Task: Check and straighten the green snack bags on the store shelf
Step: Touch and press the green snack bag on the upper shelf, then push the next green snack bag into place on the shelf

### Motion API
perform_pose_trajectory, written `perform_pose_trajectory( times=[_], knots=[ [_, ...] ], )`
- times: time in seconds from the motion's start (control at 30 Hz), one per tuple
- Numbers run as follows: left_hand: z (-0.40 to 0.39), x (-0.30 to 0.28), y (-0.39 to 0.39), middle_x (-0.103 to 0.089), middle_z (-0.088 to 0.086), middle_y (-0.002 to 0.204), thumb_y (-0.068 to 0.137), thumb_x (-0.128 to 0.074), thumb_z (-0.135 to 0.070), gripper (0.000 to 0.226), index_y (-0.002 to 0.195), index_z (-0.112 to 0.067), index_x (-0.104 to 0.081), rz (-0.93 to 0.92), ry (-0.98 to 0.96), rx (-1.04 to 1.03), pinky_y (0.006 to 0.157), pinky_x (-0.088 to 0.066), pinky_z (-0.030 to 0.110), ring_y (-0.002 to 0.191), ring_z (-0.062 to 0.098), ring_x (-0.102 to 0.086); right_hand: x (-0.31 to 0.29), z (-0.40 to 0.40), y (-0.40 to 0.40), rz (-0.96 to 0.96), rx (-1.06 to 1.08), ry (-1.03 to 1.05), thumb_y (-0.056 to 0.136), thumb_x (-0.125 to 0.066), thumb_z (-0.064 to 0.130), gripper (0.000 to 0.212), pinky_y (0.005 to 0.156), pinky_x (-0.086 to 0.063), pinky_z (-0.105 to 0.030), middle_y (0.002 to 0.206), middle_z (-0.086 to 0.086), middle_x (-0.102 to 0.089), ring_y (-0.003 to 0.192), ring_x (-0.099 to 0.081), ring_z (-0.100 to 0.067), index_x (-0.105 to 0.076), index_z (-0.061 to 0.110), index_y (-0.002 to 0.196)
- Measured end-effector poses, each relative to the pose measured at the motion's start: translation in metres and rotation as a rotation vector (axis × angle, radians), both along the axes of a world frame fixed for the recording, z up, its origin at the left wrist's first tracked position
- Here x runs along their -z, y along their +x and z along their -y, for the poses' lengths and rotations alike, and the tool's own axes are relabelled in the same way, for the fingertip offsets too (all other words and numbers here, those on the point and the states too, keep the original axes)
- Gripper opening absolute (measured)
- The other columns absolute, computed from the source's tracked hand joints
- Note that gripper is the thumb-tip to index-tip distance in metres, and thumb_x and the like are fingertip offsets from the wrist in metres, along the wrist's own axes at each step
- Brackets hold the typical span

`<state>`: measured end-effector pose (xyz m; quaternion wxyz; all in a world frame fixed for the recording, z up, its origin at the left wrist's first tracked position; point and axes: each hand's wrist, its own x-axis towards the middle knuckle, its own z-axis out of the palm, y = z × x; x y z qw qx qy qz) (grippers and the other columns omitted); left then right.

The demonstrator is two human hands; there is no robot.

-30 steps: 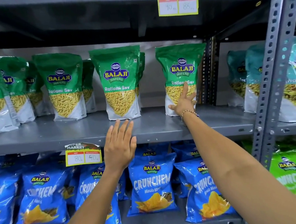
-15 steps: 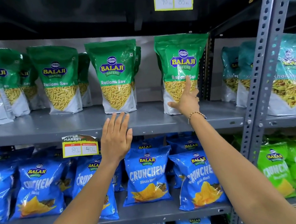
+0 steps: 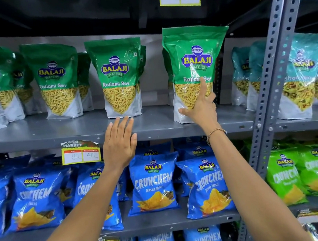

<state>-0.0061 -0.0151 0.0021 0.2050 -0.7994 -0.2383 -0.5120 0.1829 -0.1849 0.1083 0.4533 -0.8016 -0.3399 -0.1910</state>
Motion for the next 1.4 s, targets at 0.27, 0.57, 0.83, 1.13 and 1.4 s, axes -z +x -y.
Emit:
perform_pose_trajectory(
  times=[0.27,0.57,0.83,1.13,1.4],
  knots=[
    [0.001,0.0,-0.001,-0.052,0.015,0.142,0.103,-0.029,-0.031,0.05,0.14,-0.004,-0.049,-0.02,-0.008,-0.008,0.118,-0.017,0.041,0.135,0.032,-0.041,0.002,0.006,-0.008,0.015,0.025,-0.01,0.073,-0.08,0.035,0.116,0.094,-0.044,-0.054,0.146,-0.029,-0.022,0.116,-0.049,-0.05,0.009,0.039,0.148],
    [0.004,-0.003,-0.005,-0.053,0.017,0.14,0.105,-0.02,-0.036,0.055,0.138,-0.003,-0.051,-0.057,-0.061,0.003,0.117,-0.02,0.043,0.132,0.034,-0.044,0.0,0.012,-0.013,0.025,0.047,-0.035,0.073,-0.079,0.038,0.116,0.091,-0.046,-0.05,0.147,-0.027,-0.023,0.115,-0.05,-0.048,0.009,0.039,0.149],
    [0.008,-0.007,-0.008,-0.051,0.019,0.141,0.103,-0.027,-0.034,0.052,0.135,-0.003,-0.052,-0.1,-0.105,0.001,0.116,-0.022,0.046,0.132,0.036,-0.045,0.002,0.015,-0.018,0.035,0.04,-0.02,0.073,-0.079,0.036,0.116,0.093,-0.046,-0.052,0.15,-0.028,-0.017,0.117,-0.049,-0.048,0.009,0.039,0.148],
    [-0.012,-0.022,-0.053,-0.044,0.018,0.148,0.101,-0.028,-0.046,0.063,0.138,-0.001,-0.05,-0.265,0.03,-0.005,0.115,-0.023,0.049,0.133,0.035,-0.046,-0.01,-0.018,-0.085,0.314,0.11,0.303,0.087,-0.062,0.027,0.067,0.106,-0.035,-0.055,0.15,-0.026,-0.018,0.138,-0.025,-0.043,-0.028,0.016,0.143],
    [-0.11,-0.023,-0.175,-0.051,0.021,0.141,0.1,-0.029,-0.04,0.06,0.135,0.003,-0.051,-0.17,-0.071,-0.111,0.114,-0.022,0.045,0.127,0.038,-0.049,-0.019,-0.137,-0.119,0.279,-0.226,0.079,0.083,-0.068,0.018,0.062,0.102,-0.037,-0.046,0.133,-0.024,-0.038,0.119,-0.043,-0.041,-0.038,-0.003,0.133]
  ],
)
